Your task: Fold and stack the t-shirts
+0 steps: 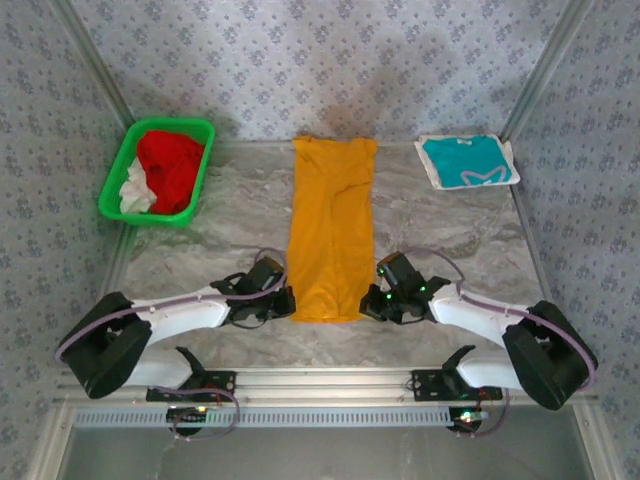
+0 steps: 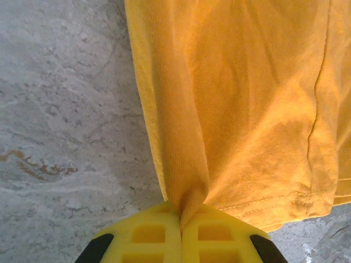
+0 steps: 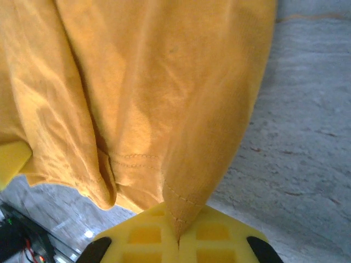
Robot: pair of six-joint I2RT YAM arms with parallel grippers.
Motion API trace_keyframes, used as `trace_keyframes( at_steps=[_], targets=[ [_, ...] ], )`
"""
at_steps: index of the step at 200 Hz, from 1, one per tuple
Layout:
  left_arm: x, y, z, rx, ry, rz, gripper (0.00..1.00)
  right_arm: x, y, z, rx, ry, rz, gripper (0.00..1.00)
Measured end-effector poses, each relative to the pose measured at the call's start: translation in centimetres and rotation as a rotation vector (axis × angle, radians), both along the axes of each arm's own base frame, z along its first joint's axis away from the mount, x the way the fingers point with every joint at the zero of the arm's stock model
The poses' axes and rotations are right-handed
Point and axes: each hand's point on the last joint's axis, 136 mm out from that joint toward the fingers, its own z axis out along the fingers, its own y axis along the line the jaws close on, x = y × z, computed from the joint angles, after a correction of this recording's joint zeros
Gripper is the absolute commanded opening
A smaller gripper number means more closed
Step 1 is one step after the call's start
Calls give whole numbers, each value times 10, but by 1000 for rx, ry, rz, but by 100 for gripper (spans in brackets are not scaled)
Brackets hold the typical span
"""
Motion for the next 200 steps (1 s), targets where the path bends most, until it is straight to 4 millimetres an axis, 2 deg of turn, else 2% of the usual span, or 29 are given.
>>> trace_keyframes(
  at_steps=[37, 68, 97, 119, 139, 159, 173, 200],
  targets=[
    [-5, 2, 2, -26, -10, -5, 0, -1, -1, -1, -2, -6, 0, 0],
    [-19, -6, 1, -61, 26, -67, 0, -19, -4, -2, -23, -20, 40, 0],
    [-41, -15, 10, -89, 40, -156, 0, -27, 2, 33, 31, -148, 88, 0],
    [-40, -18, 32, -111, -2, -187, 0, -19, 0, 54, 61, -226, 72, 0],
    [-19, -32, 64, -156, -56, -196, 0, -1, -1, 66, 47, -250, 51, 0],
    [24, -37, 96, -219, -108, -140, 0, 31, -2, 82, 31, -286, 15, 0],
    [53, -32, 106, -233, -126, -94, 0, 57, -7, 93, 26, -315, -23, 0],
    [100, -18, 110, -219, -136, -37, 0, 110, -23, 107, 7, -340, -87, 0]
  ],
)
